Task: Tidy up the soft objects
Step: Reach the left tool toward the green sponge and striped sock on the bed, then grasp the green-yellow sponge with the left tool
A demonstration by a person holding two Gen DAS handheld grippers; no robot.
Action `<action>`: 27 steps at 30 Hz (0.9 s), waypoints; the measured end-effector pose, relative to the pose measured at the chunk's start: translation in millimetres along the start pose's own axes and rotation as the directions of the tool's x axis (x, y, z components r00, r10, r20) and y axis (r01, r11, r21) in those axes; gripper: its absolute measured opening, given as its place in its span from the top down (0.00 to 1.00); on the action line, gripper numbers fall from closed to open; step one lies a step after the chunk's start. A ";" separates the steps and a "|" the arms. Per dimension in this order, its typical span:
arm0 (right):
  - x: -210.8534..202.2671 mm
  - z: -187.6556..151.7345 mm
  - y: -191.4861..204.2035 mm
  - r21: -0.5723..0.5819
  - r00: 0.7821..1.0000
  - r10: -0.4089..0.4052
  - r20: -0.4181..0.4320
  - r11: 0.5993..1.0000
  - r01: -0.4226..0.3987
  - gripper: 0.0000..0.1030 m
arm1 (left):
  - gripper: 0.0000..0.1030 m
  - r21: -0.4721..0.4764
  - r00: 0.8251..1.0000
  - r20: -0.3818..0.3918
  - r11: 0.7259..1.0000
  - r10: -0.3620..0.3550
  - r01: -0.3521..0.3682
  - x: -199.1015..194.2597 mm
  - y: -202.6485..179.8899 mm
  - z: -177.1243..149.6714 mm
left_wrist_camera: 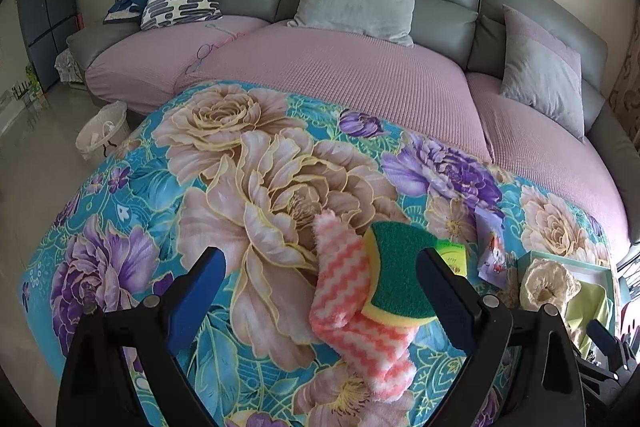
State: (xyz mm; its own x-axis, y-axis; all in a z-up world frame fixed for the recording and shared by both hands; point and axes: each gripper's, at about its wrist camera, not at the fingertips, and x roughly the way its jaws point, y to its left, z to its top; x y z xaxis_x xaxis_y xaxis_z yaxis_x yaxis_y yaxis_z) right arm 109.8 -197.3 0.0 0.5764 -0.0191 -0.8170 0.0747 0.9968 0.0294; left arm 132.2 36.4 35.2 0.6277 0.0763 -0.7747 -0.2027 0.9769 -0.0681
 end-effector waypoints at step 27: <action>22.2 -1.1 28.3 -0.053 0.998 0.044 -0.033 0.998 -0.046 0.00 | 0.07 -0.081 0.977 -0.199 0.995 -0.072 0.056 51.9 0.6 -23.2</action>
State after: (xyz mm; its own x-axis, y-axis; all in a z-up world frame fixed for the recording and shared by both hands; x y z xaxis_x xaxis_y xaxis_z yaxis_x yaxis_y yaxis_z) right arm 123.8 -169.4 -18.0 0.5522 0.0273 -0.8333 0.0055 0.9993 0.0364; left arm 147.2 36.3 -19.6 0.4785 -0.0351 -0.8774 -0.2271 0.9603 -0.1622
